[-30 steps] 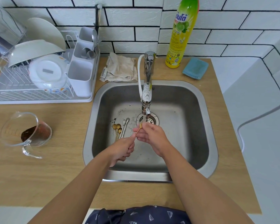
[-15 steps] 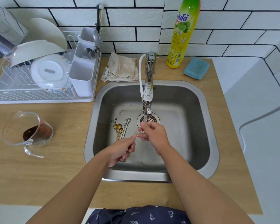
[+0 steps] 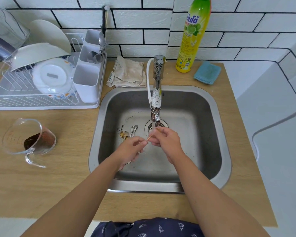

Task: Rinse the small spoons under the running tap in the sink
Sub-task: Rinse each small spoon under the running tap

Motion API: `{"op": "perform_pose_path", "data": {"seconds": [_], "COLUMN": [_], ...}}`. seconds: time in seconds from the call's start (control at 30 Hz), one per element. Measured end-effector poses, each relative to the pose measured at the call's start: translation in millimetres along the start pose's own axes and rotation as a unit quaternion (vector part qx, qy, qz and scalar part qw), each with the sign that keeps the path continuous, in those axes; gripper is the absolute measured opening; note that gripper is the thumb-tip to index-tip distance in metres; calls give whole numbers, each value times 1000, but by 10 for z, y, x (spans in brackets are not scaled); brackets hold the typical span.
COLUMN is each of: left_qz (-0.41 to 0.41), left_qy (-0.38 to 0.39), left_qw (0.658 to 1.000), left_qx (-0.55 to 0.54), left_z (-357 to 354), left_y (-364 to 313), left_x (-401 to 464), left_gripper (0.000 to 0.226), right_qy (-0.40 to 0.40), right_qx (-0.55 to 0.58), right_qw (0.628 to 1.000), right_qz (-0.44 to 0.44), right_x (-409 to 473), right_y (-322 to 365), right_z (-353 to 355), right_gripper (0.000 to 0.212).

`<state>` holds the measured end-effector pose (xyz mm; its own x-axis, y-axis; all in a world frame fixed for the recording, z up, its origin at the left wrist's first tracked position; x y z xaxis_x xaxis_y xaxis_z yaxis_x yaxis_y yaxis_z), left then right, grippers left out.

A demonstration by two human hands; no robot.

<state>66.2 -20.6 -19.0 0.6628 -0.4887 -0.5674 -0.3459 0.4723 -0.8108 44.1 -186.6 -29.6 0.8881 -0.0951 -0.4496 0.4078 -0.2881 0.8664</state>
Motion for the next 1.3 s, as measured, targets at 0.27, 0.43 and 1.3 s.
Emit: {"op": "perform_pose_path", "data": {"seconds": [0.27,0.43,1.3], "left_qz": [-28,-40,51], "left_qy": [-97,85,70], "left_qw": [991,918,908], "left_qx": [-89,-384,-409], "left_z": [-186,-461,-474], "left_y": [-393,-484,-342], "left_x": [409,449,429], "left_gripper": [41,26,16], "right_qy": [-154,-193,-94], "right_qx": [84,81,95], "right_qw": [982,974,987], "right_qz": [73,88,94], "right_x": [-24,-70,-219], "right_y": [394,465,403], "right_z": [488,671,701], "right_gripper": [10,10,8]}}
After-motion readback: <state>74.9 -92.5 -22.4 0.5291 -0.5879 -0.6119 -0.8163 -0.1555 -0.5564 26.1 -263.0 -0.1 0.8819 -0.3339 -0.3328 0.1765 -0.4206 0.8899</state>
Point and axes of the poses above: each hand's wrist, its own x-axis towards the middle knuckle, its own z-axis out of the back of the hand, y = z × x, the point moved 5 cm from there along x, towards the middle knuckle, and after that the axes turned 8 degrees about y, right-handed, at the moved point
